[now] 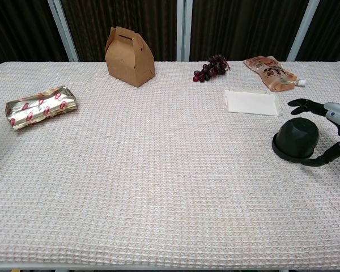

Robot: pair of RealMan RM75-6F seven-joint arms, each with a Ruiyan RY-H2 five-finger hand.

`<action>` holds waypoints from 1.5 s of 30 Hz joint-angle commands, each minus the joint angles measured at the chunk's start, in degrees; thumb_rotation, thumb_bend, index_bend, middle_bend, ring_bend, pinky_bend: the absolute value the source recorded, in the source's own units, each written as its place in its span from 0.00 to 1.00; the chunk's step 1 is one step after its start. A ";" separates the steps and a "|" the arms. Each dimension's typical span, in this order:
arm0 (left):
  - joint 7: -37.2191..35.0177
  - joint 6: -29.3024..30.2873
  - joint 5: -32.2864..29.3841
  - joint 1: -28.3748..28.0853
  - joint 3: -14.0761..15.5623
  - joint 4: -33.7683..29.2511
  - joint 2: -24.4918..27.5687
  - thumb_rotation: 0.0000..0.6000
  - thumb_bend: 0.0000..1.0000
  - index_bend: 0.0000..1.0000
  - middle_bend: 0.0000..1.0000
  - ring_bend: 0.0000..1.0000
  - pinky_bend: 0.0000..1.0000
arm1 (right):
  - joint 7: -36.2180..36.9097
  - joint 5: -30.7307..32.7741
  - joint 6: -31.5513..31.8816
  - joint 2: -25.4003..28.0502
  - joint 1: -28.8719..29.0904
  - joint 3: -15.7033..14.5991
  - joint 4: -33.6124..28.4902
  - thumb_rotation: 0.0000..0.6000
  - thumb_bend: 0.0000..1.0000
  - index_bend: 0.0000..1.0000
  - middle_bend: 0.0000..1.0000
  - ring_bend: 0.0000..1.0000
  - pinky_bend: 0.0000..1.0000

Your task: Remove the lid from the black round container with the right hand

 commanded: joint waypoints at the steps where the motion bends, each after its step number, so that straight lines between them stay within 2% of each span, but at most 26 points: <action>1: 0.00 0.00 0.00 0.00 0.00 0.00 0.00 1.00 0.02 0.22 0.17 0.08 0.26 | 0.19 0.27 -0.15 -0.36 0.15 0.07 0.37 1.00 0.00 0.00 0.13 0.00 0.00; 32: 0.00 0.00 0.00 0.00 0.00 0.00 0.00 1.00 0.02 0.22 0.17 0.08 0.26 | 2.88 1.35 -1.65 -2.42 1.06 -0.07 3.51 1.00 0.05 0.00 0.22 0.00 0.00; 45: 0.00 0.00 0.00 0.00 0.00 0.00 0.00 1.00 0.02 0.22 0.17 0.08 0.26 | 3.24 1.01 -0.20 -3.09 0.72 -0.05 4.39 1.00 0.09 0.00 0.35 0.00 0.00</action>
